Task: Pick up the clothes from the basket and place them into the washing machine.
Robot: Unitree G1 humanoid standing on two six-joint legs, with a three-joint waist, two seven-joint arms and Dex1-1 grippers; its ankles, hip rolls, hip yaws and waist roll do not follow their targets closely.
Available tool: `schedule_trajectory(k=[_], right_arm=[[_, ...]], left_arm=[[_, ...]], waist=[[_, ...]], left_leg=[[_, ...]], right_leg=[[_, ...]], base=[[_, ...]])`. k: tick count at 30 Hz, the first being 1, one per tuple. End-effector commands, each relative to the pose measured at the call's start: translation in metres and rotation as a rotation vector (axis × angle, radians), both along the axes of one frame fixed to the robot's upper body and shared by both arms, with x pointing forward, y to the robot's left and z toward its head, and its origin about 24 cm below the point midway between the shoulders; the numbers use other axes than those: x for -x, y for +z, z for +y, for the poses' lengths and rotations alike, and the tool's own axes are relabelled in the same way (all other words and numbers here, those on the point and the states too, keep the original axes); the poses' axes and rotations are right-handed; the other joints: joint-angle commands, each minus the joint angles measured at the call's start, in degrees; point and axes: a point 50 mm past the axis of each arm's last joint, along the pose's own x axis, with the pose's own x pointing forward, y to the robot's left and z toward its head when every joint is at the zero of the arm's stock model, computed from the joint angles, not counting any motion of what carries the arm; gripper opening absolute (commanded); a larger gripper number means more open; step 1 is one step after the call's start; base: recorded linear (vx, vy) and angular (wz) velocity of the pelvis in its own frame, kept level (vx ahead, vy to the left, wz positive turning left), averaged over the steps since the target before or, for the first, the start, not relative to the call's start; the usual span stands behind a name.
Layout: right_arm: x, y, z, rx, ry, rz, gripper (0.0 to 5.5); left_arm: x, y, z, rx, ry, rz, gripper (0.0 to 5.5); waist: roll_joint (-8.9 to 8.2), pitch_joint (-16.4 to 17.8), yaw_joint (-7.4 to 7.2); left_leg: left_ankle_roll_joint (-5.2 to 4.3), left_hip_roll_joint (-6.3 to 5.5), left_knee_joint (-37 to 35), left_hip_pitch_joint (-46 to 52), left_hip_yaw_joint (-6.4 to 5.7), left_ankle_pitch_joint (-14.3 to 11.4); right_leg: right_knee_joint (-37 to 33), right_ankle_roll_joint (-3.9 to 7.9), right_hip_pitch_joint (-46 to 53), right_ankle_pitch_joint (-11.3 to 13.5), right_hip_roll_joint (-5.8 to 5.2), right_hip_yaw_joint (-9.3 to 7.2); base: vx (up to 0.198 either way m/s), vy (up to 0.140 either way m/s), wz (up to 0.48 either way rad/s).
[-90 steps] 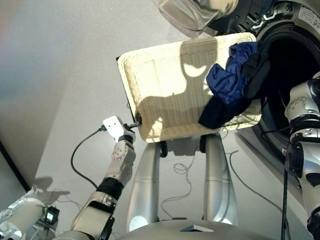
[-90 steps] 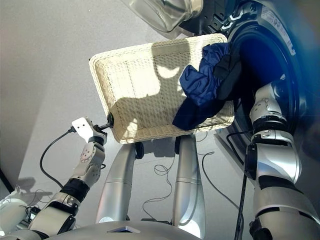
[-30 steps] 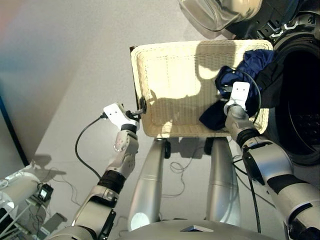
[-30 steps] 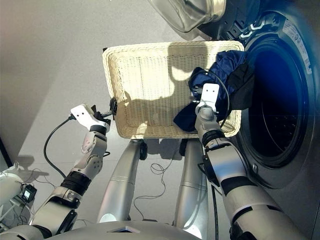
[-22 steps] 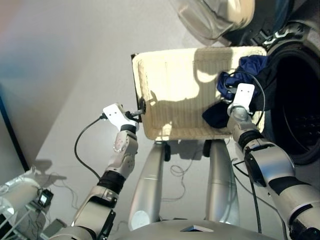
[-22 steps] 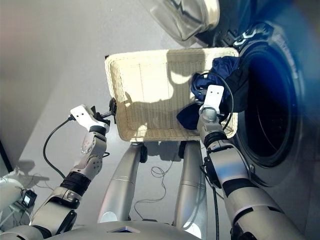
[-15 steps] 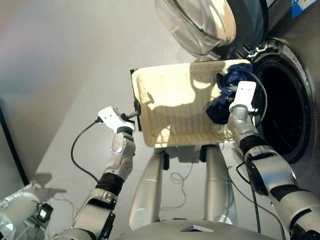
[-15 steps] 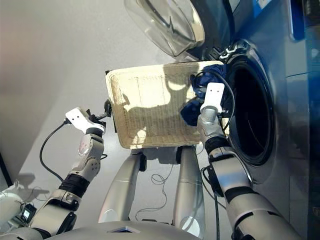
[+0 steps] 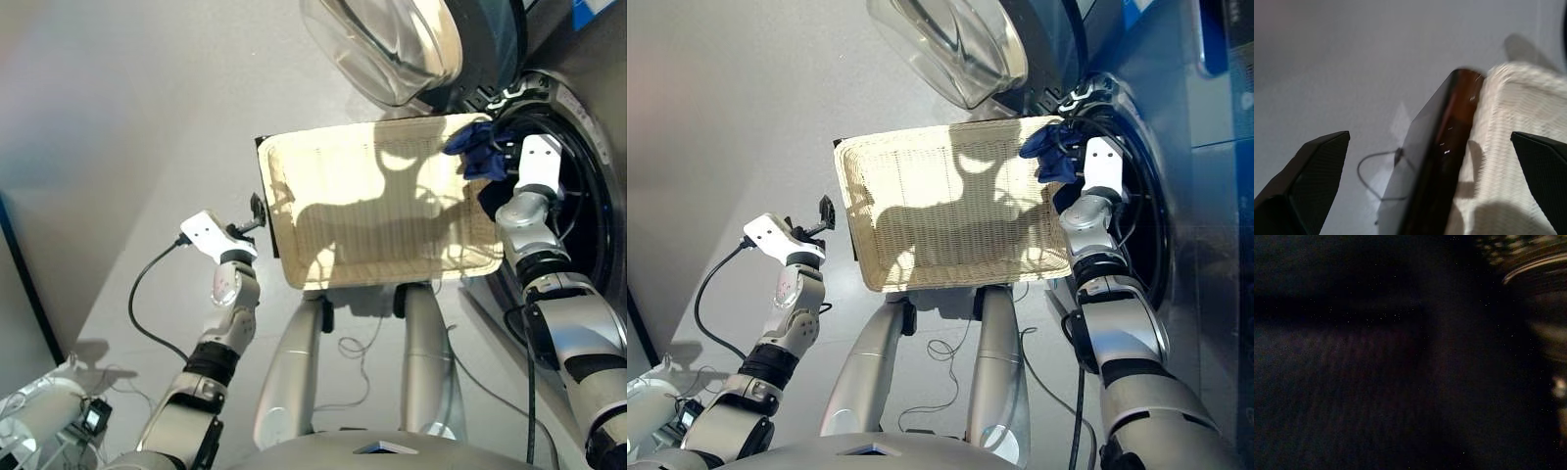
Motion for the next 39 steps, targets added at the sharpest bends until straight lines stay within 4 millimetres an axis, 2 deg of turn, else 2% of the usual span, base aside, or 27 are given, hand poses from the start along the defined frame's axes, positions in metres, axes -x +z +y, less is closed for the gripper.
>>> schedule_trajectory(k=[1, 3, 5, 7, 8, 9, 10, 13, 14, 15, 16, 18, 19, 20, 21, 23, 26, 27, 28, 30, 31, 33, 38, 39], right_arm=[[0.064, 0.045, -0.085, -0.035, -0.435, -0.193, 0.0], [0.065, 0.039, -0.084, -0.031, -0.445, -0.184, 0.0], [0.065, 0.035, -0.08, -0.06, -0.451, -0.229, 0.0], [0.059, 0.046, -0.069, -0.041, -0.466, -0.328, 0.0], [0.056, 0.056, -0.056, -0.003, -0.476, -0.437, 0.0], [0.055, 0.053, -0.052, 0.0, -0.483, -0.435, 0.0], [0.053, 0.054, -0.04, 0.048, -0.473, -0.476, 0.0], [0.043, 0.051, -0.031, 0.025, -0.376, -0.441, 0.0], [0.037, 0.05, -0.027, -0.005, -0.337, -0.435, 2.89], [0.037, 0.051, -0.027, -0.007, -0.333, -0.437, 5.5], [0.018, 0.048, -0.006, -0.015, -0.112, -0.398, 5.5], [0.009, 0.037, 0.011, -0.071, -0.01, -0.409, 5.5], [0.004, 0.03, 0.027, -0.129, 0.111, -0.44, 5.5], [0.004, 0.03, 0.027, -0.13, 0.111, -0.439, 5.5], [0.001, 0.009, 0.033, -0.222, 0.192, -0.405, 5.5], [-0.007, -0.004, 0.055, -0.297, 0.303, -0.405, 5.5], [-0.014, -0.023, 0.074, -0.373, 0.445, -0.345, 5.5], [-0.014, -0.023, 0.074, -0.375, 0.448, -0.345, 5.5], [-0.015, -0.037, 0.079, -0.428, 0.493, -0.299, 5.5], [-0.017, -0.04, 0.086, -0.437, 0.518, -0.281, 5.5], [-0.018, -0.05, 0.098, -0.484, 0.571, -0.26, 5.5], [-0.019, -0.057, 0.103, -0.513, 0.591, -0.24, 5.5], [-0.012, -0.087, 0.127, -0.593, 0.678, -0.157, 5.5], [-0.012, -0.088, 0.127, -0.593, 0.678, -0.156, 5.5]], left_arm=[[0.007, 0.001, 0.013, 0.029, 0.05, -0.019, 5.5], [0.008, 0.003, 0.014, 0.036, 0.059, -0.025, 5.5], [0.007, 0.007, 0.015, 0.051, 0.073, -0.042, 5.5], [0.007, 0.008, 0.017, 0.056, 0.086, -0.046, 5.5], [0.007, 0.009, 0.015, 0.063, 0.095, -0.052, 5.5], [0.007, 0.009, 0.016, 0.059, 0.097, -0.05, 5.5], [0.005, 0.011, 0.015, 0.053, 0.104, -0.06, 5.5], [0.003, 0.015, 0.017, 0.014, 0.103, -0.079, 5.5], [0.002, 0.016, 0.016, 0.016, 0.103, -0.08, 5.5], [0.001, 0.016, 0.017, 0.016, 0.105, -0.082, 5.5], [0.0, 0.018, 0.019, 0.022, 0.108, -0.086, 5.5], [-0.001, 0.018, 0.019, 0.037, 0.111, -0.086, 5.5], [0.0, 0.018, 0.021, 0.039, 0.112, -0.083, 5.5], [0.0, 0.018, 0.021, 0.038, 0.112, -0.083, 5.5], [0.0, 0.016, 0.023, 0.037, 0.104, -0.076, 5.5], [0.002, 0.014, 0.026, 0.053, 0.104, -0.072, 5.5], [0.006, 0.004, 0.033, 0.059, 0.112, -0.042, 5.5], [0.007, 0.004, 0.034, 0.06, 0.113, -0.042, 5.5], [0.008, -0.002, 0.035, 0.061, 0.108, -0.02, 5.5], [0.009, -0.007, 0.035, 0.071, 0.111, -0.007, 5.5], [0.008, -0.011, 0.033, 0.078, 0.104, 0.009, 5.5], [0.008, -0.016, 0.033, 0.078, 0.103, 0.028, 5.5], [0.009, -0.032, 0.03, 0.061, 0.091, 0.095, 5.5], [0.009, -0.032, 0.03, 0.061, 0.091, 0.095, 5.5]], waist=[[2.49, -1.3, -2.99], [2.2, -1.6, -3.16], [1.79, -1.7, -3.99], [1.58, -1.8, -4.39], [1.73, -1.8, -4.52], [1.55, -1.9, -4.48], [1.67, -1.7, -4.65], [1.08, -1.9, -4.42], [0.82, -1.9, -4.44], [0.79, -1.9, -4.51], [0.16, -1.9, -4.6], [-0.11, -2.0, -4.86], [-0.38, -2.1, -5.08], [-0.41, -2.1, -5.1], [-0.67, -2.2, -5.17], [-0.88, -2.4, -5.06], [-1.43, -2.7, -4.93], [-1.47, -2.7, -5.03], [-1.8, -2.7, -4.81], [-1.95, -2.7, -4.77], [-2.2, -2.7, -4.59], [-2.46, -2.7, -4.39], [-3.2, -2.5, -4.2], [-3.21, -2.5, -4.23]], left_leg=[[-0.01, 1.17, 9.2, -0.3, -1.45, -10.8], [-0.01, 1.13, 10.7, -1.5, -1.41, -11.2], [-0.05, 1.15, 12.3, -2.9, -1.87, -12.0], [0.0, 1.25, 12.8, -3.9, -2.02, -12.5], [0.14, 1.3, 13.2, -4.4, -1.93, -12.6], [0.15, 1.33, 13.4, -4.6, -1.95, -12.7], [0.44, 1.27, 14.0, -5.5, -2.15, -12.9], [0.48, 1.48, 14.7, -6.5, -2.13, -13.1], [0.49, 1.58, 14.9, -6.7, -2.01, -13.1], [0.49, 1.59, 14.9, -6.8, -1.97, -13.1], [0.45, 1.87, 15.1, -7.0, -1.79, -13.0], [0.42, 1.92, 15.2, -6.8, -1.73, -13.0], [0.4, 1.87, 15.3, -6.7, -1.84, -13.0], [0.4, 1.85, 15.3, -6.7, -1.85, -13.0], [0.29, 1.85, 15.1, -6.4, -1.87, -12.9], [0.24, 1.79, 14.5, -5.7, -1.78, -12.6], [0.1, 1.83, 13.2, -4.4, -1.74, -12.0], [0.1, 1.81, 13.1, -4.2, -1.75, -11.9], [0.03, 1.83, 12.4, -3.4, -1.77, -11.7], [0.0, 1.76, 12.0, -2.9, -1.71, -11.5], [-0.08, 1.73, 11.1, -1.8, -1.86, -11.1], [-0.2, 1.73, 10.3, -0.7, -1.78, -10.8], [-0.41, 1.54, 7.6, 3.4, -1.8, -9.7], [-0.41, 1.53, 7.5, 3.6, -1.81, -9.6]], right_leg=[[0.0, 2.58, 2.8, -4.1, 1.74, -0.38], [1.1, 2.41, 1.9, -4.4, 1.71, -0.45], [2.3, 2.18, 0.9, -4.9, 2.07, -0.3], [2.8, 1.96, 0.0, -5.1, 2.46, -0.28], [3.1, 1.89, -0.5, -5.1, 2.57, -0.37], [3.2, 1.89, -0.7, -5.2, 2.59, -0.39], [3.5, 1.79, -1.6, -5.2, 2.79, -0.47], [4.1, 1.86, -2.7, -5.1, 2.92, -0.17], [4.2, 1.84, -2.8, -4.9, 2.94, -0.2], [4.2, 1.84, -2.9, -4.9, 2.95, -0.16], [4.1, 1.76, -2.9, -4.5, 3.04, -0.16], [4.0, 1.72, -2.7, -4.4, 3.06, -0.16], [4.0, 1.72, -2.5, -4.4, 3.04, -0.24], [4.0, 1.72, -2.5, -4.4, 3.02, -0.24], [3.8, 1.65, -2.0, -4.4, 2.93, -0.36], [3.3, 1.62, -1.2, -4.0, 2.75, -0.42], [2.1, 1.67, 0.1, -3.5, 2.51, -0.66], [2.0, 1.67, 0.3, -3.4, 2.49, -0.67], [1.3, 1.73, 1.0, -3.1, 2.34, -0.78], [0.8, 1.72, 1.6, -2.9, 2.33, -0.84], [0.0, 1.82, 2.6, -2.6, 2.26, -1.0], [-0.9, 1.95, 3.9, -2.2, 2.1, -1.28], [-3.4, 2.24, 8.1, -1.3, 2.03, -1.88], [-3.5, 2.24, 8.3, -1.3, 2.02, -1.9]], base=[[0.0, 0.0, 0.0], [0.0, 0.0, 0.0], [0.0, 0.0, 0.0], [0.0, 0.0, 0.0], [0.0, 0.0, 0.0], [0.0, 0.0, 0.0], [0.0, 0.0, 0.0], [0.0, 0.0, 0.0], [0.0, 0.0, 0.0], [0.0, 0.0, 0.0], [0.0, 0.0, 0.0], [-0.008, -0.002, -0.094], [-0.015, -0.003, -0.188], [0.0, 0.0, 0.0], [0.0, 0.0, 0.0], [0.0, 0.0, 0.0], [0.0, 0.0, 0.0], [0.0, 0.0, 0.0], [0.0, 0.0, 0.0], [0.0, 0.0, 0.0], [0.0, 0.0, 0.0], [0.0, 0.0, 0.0], [0.0, 0.0, 0.0], [0.0, 0.0, 0.0]])
